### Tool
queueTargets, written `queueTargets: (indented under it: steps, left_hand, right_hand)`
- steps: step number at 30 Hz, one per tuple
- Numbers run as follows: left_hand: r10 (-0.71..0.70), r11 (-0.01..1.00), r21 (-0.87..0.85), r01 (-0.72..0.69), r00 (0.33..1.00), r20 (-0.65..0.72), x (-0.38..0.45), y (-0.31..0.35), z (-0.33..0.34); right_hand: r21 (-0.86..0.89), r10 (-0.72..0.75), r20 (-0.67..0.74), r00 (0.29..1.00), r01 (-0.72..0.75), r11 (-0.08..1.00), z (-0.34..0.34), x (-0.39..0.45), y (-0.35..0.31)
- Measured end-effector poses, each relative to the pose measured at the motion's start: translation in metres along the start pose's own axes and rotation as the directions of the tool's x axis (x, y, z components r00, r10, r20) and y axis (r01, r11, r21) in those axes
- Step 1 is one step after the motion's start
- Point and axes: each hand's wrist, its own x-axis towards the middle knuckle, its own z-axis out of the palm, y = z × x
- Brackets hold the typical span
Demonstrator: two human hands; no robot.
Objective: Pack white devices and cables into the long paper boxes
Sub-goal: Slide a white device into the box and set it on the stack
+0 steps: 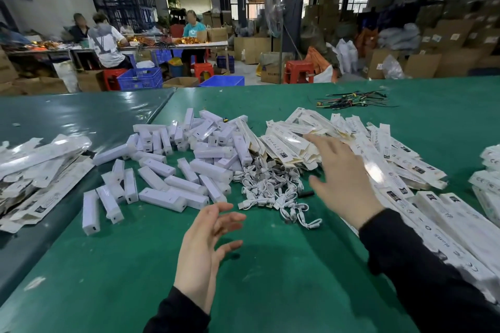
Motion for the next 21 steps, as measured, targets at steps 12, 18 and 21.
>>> queueTargets:
  steps: [12,18,21]
  left_hand:
    - [-0.006,0.999,-0.042,0.006,1.0,-0.001,-0.001,0.001,0.002]
    - [-0.071,0.995,-0.069,0.074,0.997,0.042,0.0,-0.001,0.003]
    - [-0.132,0.988,-0.076,0.138,0.989,0.071,-0.001,-0.001,0.003]
  right_hand:
    - [0.132,-0.061,-0.396,0.916,0.122,0.984,0.026,0.038,-0.002]
    - [0.154,-0.156,-0.404,0.901,0.235,0.96,-0.005,-0.003,-0.004]
    - [0.188,-0.199,-0.152,0.968,0.226,0.956,-0.006,-0.026,-0.005]
